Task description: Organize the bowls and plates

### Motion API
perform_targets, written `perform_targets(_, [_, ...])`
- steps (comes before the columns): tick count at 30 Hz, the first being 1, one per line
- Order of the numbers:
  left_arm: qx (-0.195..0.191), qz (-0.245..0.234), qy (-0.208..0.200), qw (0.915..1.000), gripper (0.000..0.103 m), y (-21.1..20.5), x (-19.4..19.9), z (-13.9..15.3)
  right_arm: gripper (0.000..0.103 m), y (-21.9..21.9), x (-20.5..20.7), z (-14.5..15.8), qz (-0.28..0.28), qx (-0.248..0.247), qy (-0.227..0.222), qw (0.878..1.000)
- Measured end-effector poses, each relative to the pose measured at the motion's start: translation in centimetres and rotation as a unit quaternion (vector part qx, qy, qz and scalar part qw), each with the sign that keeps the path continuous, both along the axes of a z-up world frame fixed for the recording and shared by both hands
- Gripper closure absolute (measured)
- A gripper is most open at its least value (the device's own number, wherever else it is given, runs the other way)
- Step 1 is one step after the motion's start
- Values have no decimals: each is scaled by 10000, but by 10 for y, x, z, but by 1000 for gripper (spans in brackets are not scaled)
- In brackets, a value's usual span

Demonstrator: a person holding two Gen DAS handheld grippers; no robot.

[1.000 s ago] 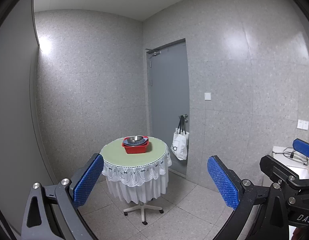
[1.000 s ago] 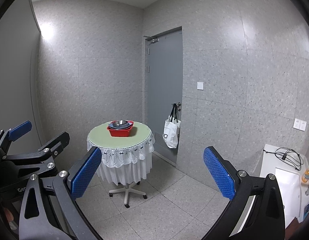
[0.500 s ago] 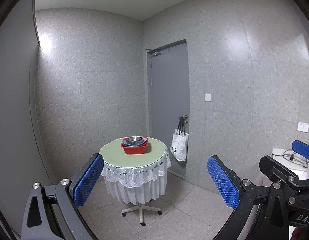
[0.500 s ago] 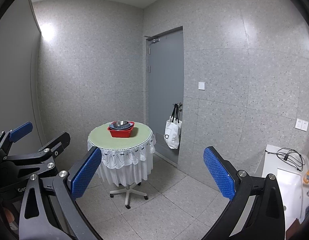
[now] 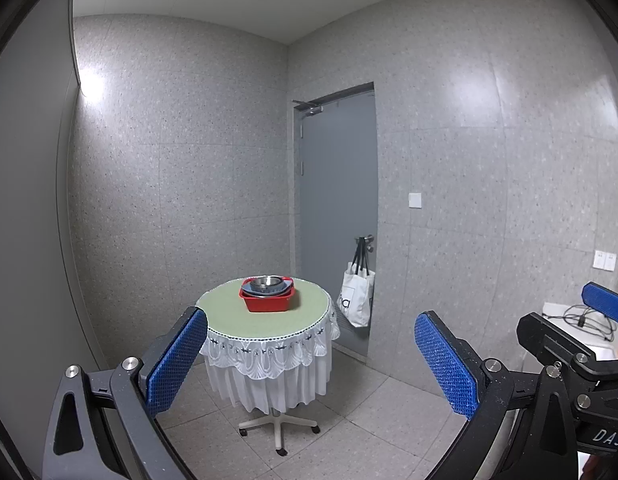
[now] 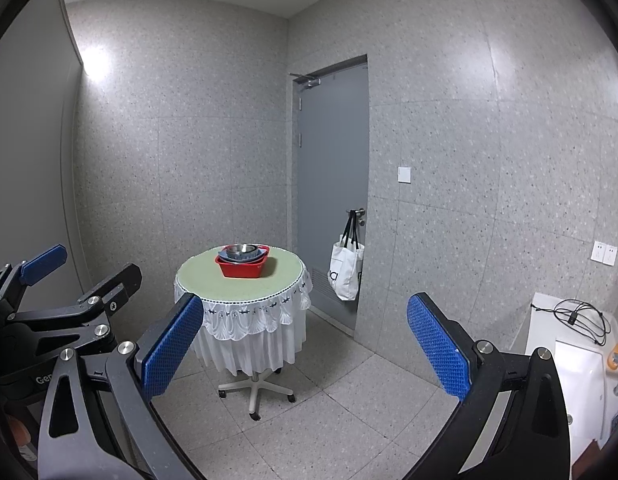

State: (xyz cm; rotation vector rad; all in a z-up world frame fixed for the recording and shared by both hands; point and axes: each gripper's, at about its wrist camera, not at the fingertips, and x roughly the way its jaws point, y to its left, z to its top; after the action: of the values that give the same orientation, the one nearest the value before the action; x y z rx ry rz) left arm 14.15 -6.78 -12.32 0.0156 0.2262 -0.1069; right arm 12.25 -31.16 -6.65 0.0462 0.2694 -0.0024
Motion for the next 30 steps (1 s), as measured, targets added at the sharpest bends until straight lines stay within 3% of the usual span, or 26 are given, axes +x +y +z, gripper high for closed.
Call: perform_targets(30, [17,76,-6,10000,1,-2,13,-9,0,10,17,-1,66,8,89,9999])
